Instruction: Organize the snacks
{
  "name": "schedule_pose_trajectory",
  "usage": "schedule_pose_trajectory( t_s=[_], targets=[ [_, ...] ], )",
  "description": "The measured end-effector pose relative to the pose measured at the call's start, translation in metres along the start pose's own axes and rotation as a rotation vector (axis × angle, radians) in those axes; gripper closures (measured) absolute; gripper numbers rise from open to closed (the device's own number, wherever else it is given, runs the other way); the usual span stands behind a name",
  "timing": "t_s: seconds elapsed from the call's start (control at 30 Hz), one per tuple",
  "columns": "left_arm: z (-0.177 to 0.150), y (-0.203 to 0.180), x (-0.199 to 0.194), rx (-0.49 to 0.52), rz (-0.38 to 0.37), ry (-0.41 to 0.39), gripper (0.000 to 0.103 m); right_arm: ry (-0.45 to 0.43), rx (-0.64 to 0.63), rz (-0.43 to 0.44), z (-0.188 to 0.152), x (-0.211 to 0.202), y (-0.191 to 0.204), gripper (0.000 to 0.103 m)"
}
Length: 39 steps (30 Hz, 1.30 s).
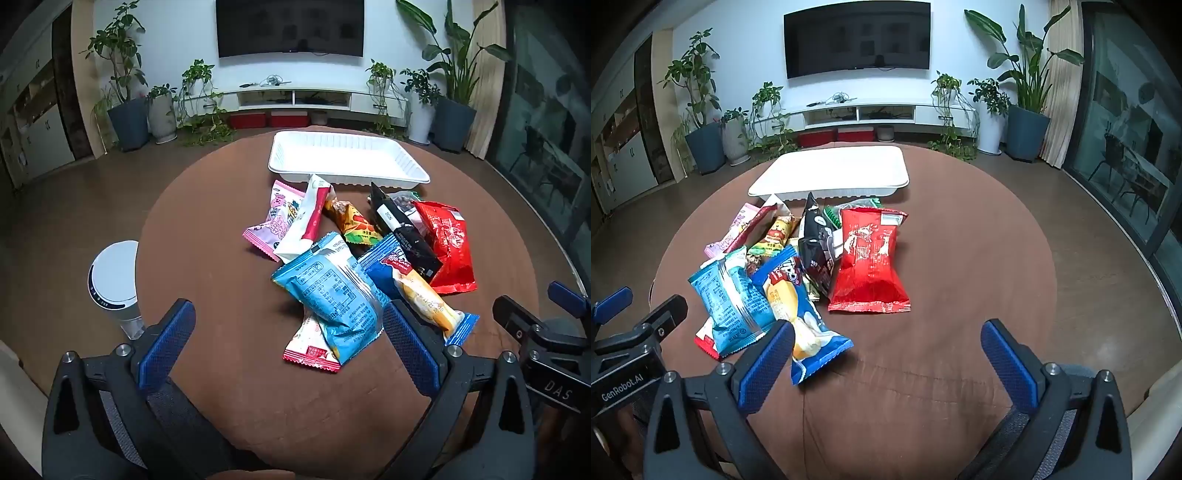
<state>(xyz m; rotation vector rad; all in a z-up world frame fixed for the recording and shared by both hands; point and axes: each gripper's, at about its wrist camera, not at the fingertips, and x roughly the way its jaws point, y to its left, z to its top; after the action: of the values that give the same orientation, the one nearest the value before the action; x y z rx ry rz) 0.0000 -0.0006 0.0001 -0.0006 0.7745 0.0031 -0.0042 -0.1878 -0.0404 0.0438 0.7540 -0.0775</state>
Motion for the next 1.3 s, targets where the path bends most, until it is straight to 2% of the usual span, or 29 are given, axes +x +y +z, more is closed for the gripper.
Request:
schedule_pose_trajectory(
  t_s=[0.3,0.53,1.3],
  targets=[
    [-0.001,-0.002,0.006,0.006,0.013,0.009,0.000,0.011,-0.002,0.000,0.000,-0.002,-0.002,0.000],
    [-0.003,0.003,0.009,0.001,0.006,0.014,0.000,0.017,-0.011,-0.007,-0.013,0.011,0.004,0.000],
    [-0.005,0.005,0.015,0.000,0.008,0.021,0.000,0.035,-0.019,-0.022,-0.006,0.017,0.008,0.000]
  ],
)
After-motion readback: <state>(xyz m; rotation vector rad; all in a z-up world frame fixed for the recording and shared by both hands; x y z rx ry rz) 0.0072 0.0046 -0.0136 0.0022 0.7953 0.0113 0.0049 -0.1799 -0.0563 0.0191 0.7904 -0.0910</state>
